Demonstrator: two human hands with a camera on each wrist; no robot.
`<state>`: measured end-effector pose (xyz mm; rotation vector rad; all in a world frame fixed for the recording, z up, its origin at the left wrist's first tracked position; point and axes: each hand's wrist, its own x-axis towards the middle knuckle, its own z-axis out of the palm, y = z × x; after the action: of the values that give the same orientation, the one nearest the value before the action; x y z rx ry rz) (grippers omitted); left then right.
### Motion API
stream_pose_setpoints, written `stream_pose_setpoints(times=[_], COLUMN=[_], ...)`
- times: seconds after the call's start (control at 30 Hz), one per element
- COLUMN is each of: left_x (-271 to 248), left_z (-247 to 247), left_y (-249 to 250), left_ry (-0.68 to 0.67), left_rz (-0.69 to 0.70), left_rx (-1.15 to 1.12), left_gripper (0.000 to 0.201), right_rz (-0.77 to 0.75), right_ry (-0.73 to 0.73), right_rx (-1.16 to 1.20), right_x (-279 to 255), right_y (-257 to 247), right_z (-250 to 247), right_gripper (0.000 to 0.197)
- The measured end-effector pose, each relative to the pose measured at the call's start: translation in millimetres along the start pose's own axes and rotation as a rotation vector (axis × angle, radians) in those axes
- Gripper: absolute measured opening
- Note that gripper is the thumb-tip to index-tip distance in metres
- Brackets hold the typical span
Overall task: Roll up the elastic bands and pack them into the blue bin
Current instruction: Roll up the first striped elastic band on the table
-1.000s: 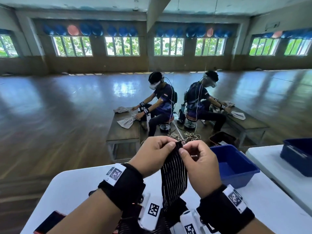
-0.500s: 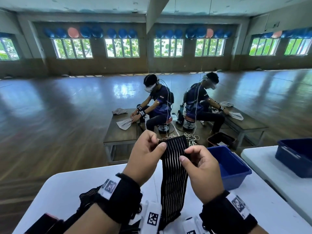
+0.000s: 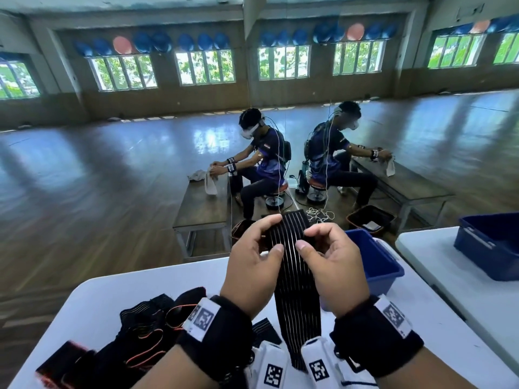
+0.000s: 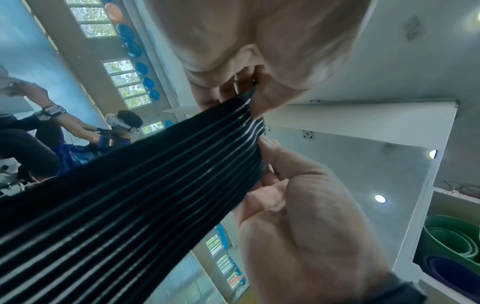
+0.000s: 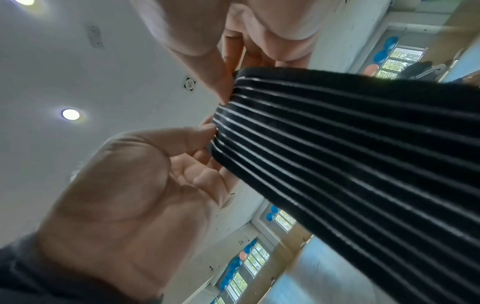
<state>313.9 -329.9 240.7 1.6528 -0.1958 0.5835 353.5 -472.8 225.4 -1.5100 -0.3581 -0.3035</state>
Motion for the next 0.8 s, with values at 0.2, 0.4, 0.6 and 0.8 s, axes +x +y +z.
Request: stream_pose_setpoints(times=[0.2,0.4,0.6,0.8], left_x=[19.5,44.0,65.7,56.5], left_z=[17.5,17.3,17.9,23.4], left_y=[-19.1,-56.2,-127.9,-193.5], left_ry=[0.094,0.119,0.076,-0.13], left_rz=[-0.036,-0.111,-0.249,-0.36], left_rx=[0.038,0.16,0.336,0.634], left_gripper=[0.05,0.047,0.045,0.042], right_rz=[0.069,0.49,0.661,0.803], right_ry=[-0.203,-0.642,-0.642,-0.565], right_rx=[-0.154,-0.309,-0.326,-0.439], right_x=[-25.0,-96.6,-135.0,-157.0], right_y=[30.1,115.5,144.7,154.6], right_z=[-24.8,-52.2,-81.2,-99.6], right_gripper=[0.027,0.044,0.046,0.039])
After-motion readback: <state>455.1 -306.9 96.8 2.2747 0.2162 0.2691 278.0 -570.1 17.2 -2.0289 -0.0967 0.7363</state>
